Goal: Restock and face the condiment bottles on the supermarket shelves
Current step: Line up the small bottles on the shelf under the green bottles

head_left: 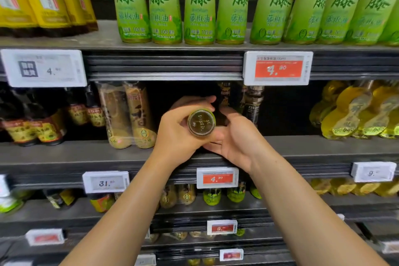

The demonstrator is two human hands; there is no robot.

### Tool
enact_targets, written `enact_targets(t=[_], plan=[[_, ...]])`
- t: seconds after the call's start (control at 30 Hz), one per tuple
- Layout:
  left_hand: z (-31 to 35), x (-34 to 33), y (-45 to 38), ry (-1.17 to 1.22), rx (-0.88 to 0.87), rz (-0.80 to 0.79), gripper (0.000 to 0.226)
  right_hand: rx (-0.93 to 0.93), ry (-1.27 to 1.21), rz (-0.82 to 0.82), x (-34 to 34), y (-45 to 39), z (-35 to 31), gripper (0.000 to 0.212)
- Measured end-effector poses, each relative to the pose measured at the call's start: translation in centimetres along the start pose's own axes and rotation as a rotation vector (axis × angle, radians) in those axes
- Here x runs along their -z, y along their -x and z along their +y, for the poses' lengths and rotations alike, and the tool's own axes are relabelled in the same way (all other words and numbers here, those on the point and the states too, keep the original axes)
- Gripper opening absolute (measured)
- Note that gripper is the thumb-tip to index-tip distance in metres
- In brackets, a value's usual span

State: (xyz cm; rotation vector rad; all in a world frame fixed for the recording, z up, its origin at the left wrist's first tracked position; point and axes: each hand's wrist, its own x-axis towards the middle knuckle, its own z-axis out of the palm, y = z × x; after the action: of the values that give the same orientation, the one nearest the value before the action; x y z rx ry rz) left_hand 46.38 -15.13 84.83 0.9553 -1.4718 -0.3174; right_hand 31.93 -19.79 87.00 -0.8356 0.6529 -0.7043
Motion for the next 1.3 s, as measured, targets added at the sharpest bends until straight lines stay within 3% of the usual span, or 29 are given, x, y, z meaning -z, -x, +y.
enact_targets(t=[0.1,0.2,0.3,0.4,0.5,0.57,0.63,0.7,0.8,0.9,0.97,1.1,1.2,1.3], plan=[[-0.2,0.2,0.3,-0.126,-0.063,-0.013,0.045,-0.06,-0.165,-0.069,-0.4,-1.0,0.1,0.045],[-0.5,0.8,0.5,-0.376,-0.174,-0.112,0.045,-0.038,-0.28,-0.085,-0.6,-1.6,0.4,0.039],[-0.6,1.6,1.4,-0.464,-0.076,-0.189,0.075,0.059,-0.325,-0.044,-1.0,-2.2,0.0,0.029],[-0.8,2.0,2.3,-0.352,0.167,-0.209,0.088,0.222,-0.186,0.054,-0.9,-2.8,-0.7,0.028],[-0.8,1.6,2.1,-0.105,0.395,-0.208,0.081,0.382,0.067,0.083,-0.6,-3.3,-1.2,0.027],[-1.2,1.2,1.7,-0.066,0.466,-0.185,0.069,0.465,0.256,0.095,-0.6,-3.4,-1.2,0.022],[-1.7,0.8,1.1,-0.197,0.486,-0.173,0.056,0.531,0.413,0.12,-0.4,-3.8,-1.0,0.031],[-2.2,0.6,0.7,-0.271,0.482,-0.174,0.07,0.571,0.498,0.117,0.0,-4.3,-0.6,0.037],[-2.9,0.6,0.4,-0.337,0.472,-0.196,0.07,0.596,0.546,0.11,0.7,-5.0,-0.2,0.039],[-3.5,0.6,0.2,-0.456,0.471,-0.19,0.058,0.612,0.564,0.091,1.3,-5.4,-0.1,0.041],[-3.8,0.7,-0.2,-0.522,0.504,-0.221,0.031,0.61,0.567,0.083,1.6,-5.6,0.0,0.043],[-4.0,0.7,-0.9,-0.485,0.493,-0.226,0.032,0.64,0.607,0.096,2.0,-5.4,0.5,0.047],[-3.8,0.5,-0.9,-0.515,0.458,-0.219,0.032,0.63,0.723,0.116,2.0,-4.4,1.2,0.063],[-3.8,0.3,-0.7,-0.575,0.432,-0.197,0.028,0.594,0.996,0.168,1.8,-2.7,1.5,0.084]])
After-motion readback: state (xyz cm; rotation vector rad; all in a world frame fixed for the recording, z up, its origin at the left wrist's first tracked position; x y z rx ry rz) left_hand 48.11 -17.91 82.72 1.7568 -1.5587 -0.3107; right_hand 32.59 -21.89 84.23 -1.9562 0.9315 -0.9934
